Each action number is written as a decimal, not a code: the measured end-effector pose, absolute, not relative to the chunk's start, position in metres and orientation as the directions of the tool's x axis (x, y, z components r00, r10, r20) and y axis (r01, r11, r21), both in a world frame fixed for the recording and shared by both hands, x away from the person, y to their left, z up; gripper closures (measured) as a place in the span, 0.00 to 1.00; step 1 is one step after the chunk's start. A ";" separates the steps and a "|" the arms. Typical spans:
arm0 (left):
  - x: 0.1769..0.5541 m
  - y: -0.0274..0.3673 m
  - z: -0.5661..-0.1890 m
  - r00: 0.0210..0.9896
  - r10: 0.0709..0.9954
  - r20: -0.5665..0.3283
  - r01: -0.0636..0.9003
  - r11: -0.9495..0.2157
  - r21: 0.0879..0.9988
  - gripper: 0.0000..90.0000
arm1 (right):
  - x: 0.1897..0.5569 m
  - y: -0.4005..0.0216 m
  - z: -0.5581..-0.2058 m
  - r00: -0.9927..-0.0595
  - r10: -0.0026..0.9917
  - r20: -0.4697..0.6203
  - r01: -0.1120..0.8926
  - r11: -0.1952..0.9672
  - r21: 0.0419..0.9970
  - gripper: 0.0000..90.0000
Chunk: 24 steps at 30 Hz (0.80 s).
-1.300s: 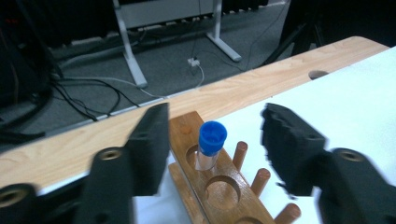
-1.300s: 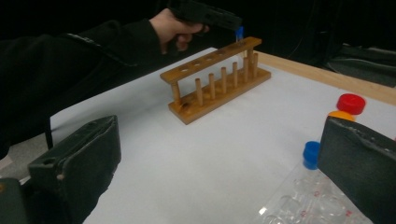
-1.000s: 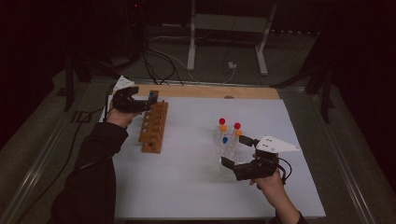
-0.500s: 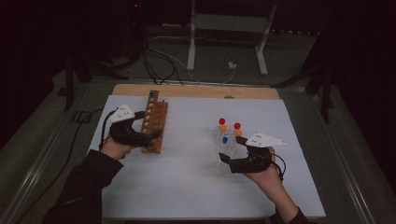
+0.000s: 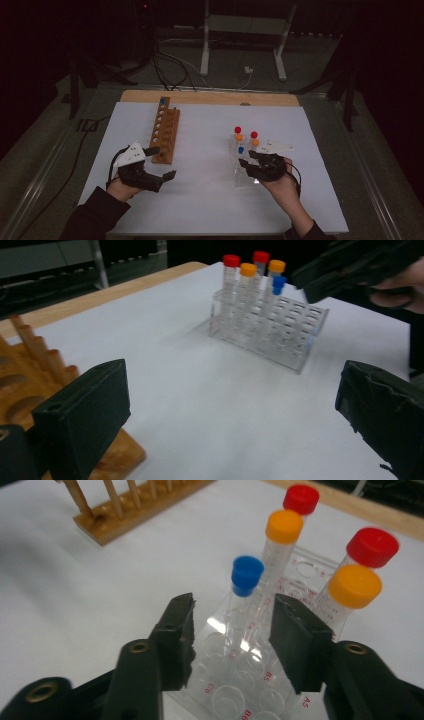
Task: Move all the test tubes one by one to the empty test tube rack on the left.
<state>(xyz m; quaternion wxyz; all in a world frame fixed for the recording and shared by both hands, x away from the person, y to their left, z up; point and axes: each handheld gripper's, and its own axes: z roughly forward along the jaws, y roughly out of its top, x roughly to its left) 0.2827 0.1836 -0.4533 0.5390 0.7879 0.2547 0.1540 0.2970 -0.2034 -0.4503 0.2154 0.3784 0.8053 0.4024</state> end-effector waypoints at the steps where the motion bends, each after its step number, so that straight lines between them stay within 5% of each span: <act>1: 0.281 0.183 -0.454 0.829 0.558 -0.037 0.236 -0.289 0.928 0.02 | 0.299 -0.203 -0.451 -0.615 0.787 -0.045 0.446 0.394 0.804 0.62; 24: 0.277 0.180 -0.466 0.840 0.541 -0.044 0.249 -0.313 0.916 0.02 | 0.322 -0.191 -0.465 -0.604 0.797 -0.016 0.520 0.409 0.750 0.85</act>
